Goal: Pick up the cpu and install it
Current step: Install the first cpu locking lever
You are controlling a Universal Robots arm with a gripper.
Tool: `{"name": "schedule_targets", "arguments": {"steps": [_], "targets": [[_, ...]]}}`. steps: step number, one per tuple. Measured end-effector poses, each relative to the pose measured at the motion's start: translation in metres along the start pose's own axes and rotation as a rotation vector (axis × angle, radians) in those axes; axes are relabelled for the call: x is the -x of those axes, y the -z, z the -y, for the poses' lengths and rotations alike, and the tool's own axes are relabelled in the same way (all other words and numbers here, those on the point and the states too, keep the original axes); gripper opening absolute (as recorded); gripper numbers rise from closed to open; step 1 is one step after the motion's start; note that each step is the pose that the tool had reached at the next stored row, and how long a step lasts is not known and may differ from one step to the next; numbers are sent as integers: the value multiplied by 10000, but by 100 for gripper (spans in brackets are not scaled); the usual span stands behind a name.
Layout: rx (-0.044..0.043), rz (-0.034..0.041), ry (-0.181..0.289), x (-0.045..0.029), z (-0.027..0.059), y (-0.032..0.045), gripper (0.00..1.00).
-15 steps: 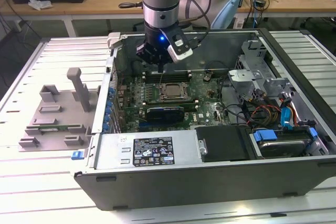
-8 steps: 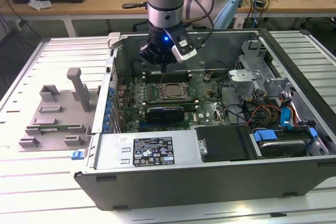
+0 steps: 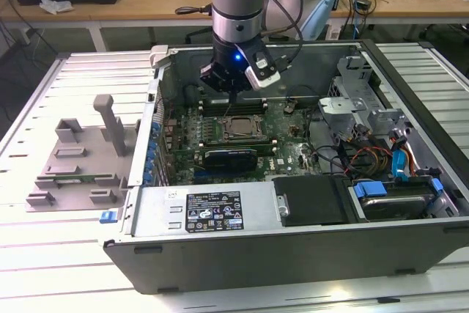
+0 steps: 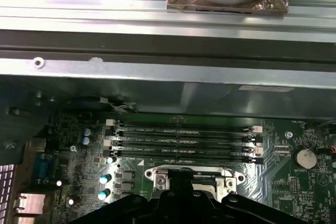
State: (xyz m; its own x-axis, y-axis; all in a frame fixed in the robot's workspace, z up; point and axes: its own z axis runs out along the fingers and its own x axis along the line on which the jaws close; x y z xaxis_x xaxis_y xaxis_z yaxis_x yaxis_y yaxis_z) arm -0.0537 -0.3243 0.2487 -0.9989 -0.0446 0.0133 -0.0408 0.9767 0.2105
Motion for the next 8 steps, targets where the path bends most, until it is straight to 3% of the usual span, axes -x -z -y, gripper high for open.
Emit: {"name": "schedule_targets", "arguments": {"steps": [4,8], "targets": [[14,-48,-10,99,33,-37,11],[13,-51,-12,115,36,-45,11]]}}
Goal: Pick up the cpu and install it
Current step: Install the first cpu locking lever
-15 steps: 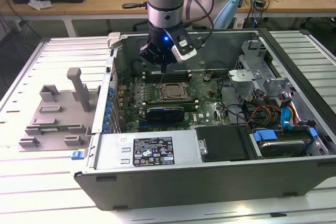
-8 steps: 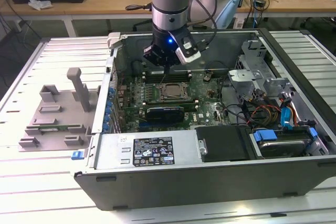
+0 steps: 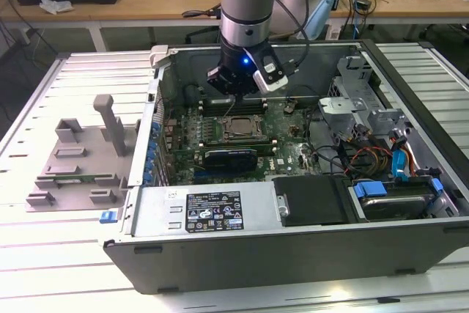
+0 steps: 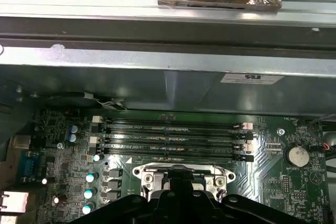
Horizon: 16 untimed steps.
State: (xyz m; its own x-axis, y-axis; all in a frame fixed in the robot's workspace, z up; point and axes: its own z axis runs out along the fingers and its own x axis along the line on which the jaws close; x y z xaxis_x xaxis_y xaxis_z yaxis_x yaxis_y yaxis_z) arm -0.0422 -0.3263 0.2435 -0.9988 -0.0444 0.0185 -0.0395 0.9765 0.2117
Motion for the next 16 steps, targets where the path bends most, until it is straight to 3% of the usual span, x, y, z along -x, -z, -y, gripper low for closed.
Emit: {"name": "schedule_targets", "arguments": {"steps": [4,7,16], "targets": [[1,0,1,1,-1,2,11],[1,0,2,0,-14,64,11],[0,23,7,-33,-20,65,11]]}}
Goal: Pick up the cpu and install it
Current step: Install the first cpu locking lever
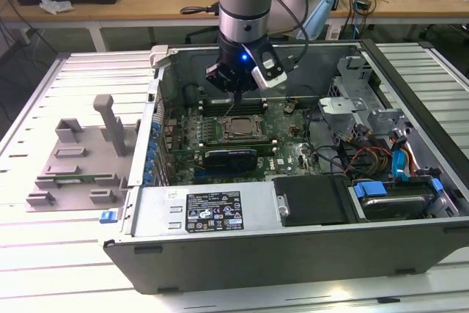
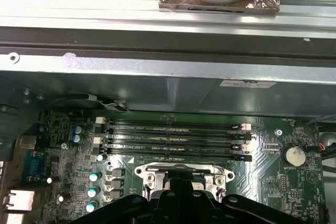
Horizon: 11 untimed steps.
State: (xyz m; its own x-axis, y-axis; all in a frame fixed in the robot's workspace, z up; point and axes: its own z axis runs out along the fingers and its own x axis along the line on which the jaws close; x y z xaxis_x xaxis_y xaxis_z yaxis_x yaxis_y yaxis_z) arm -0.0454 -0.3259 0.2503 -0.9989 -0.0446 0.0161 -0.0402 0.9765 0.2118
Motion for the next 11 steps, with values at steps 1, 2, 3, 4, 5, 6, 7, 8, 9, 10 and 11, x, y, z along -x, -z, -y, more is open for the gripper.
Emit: {"name": "schedule_targets", "arguments": {"steps": [1,2,3,4,5,6,7,8,9,10,11], "targets": [[-1,5,1,-11,-3,0,11],[-1,9,2,-14,-7,-1,11],[3,18,4,-14,-16,-5,11],[11,22,5,-13,-22,-8,11],[16,22,5,-13,-27,-11,11],[27,23,6,-12,-41,-21,11],[37,23,6,-11,-51,-29,11],[45,23,6,-10,-59,-35,11],[53,24,6,-9,-64,-39,11],[61,24,6,-9,-68,-44,11],[72,25,7,-8,-73,-49,11]]}}
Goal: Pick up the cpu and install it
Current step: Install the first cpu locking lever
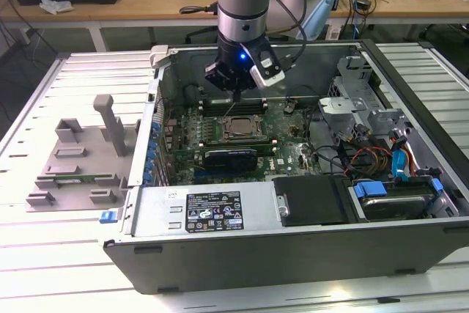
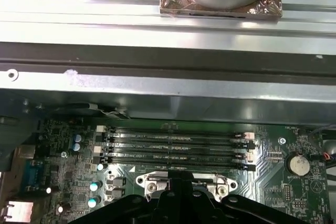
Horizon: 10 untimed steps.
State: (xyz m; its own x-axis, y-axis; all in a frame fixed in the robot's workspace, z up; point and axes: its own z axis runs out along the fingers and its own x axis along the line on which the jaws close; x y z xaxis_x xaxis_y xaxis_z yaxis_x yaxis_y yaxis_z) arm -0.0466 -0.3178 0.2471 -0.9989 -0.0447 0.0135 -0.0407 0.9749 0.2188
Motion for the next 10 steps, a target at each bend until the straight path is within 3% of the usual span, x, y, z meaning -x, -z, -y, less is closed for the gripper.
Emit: {"name": "schedule_targets", "arguments": {"steps": [10], "targets": [[10,0,0,84,33,-153,11]]}}
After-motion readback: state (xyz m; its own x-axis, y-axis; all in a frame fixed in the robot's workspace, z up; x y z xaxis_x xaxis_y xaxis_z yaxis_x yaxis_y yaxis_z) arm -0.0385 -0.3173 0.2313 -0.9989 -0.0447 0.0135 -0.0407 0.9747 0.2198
